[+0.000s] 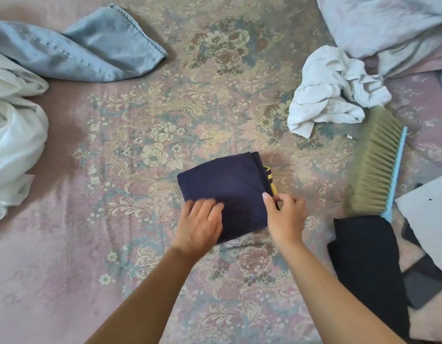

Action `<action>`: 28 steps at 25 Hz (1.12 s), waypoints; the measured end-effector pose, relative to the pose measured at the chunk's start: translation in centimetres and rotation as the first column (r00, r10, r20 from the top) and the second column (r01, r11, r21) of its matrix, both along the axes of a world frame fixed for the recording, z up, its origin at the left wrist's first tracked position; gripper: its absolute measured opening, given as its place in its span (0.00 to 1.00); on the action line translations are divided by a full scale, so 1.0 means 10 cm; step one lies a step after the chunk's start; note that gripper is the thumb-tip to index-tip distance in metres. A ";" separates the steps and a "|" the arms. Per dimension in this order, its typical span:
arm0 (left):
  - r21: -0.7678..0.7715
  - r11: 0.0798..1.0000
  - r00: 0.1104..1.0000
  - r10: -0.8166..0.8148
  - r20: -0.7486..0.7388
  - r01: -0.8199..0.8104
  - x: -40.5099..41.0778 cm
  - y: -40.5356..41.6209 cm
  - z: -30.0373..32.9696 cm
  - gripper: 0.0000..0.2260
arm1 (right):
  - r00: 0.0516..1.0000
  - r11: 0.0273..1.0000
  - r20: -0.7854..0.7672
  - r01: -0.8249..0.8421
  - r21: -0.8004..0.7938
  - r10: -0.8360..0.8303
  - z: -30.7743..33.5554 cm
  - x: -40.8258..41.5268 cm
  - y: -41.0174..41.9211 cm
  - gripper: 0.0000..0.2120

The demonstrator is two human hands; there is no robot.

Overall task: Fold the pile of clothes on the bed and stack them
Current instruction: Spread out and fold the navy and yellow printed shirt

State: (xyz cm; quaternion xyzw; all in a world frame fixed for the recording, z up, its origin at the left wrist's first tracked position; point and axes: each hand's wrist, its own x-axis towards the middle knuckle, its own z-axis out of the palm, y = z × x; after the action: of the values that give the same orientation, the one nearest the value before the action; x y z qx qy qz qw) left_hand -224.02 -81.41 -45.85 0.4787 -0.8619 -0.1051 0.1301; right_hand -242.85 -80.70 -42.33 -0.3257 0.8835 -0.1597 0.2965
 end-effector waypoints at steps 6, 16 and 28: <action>0.593 0.783 0.979 0.201 0.043 -0.186 -0.59 -1.48 0.28 0.16 | 0.999 0.988 0.050 0.030 -0.149 -0.023 0.05 -0.01 0.24 0.07; 0.524 0.750 0.884 0.468 0.013 -0.404 -0.26 -0.92 -0.06 0.14 | 0.842 0.821 0.000 -0.525 0.224 0.539 -0.11 -0.11 -1.57 0.18; 0.471 0.757 0.802 0.577 -0.154 -0.453 -0.26 -0.83 -0.16 0.11 | 0.835 0.795 -0.003 -0.523 0.308 0.550 -0.03 -0.09 -1.68 0.13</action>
State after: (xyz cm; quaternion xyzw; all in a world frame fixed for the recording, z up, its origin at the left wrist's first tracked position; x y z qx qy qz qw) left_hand -226.59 -89.76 -47.48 0.6949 -0.6236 -0.3125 0.1750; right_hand -243.79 -97.48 -42.60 -0.5219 0.7811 0.0797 0.3333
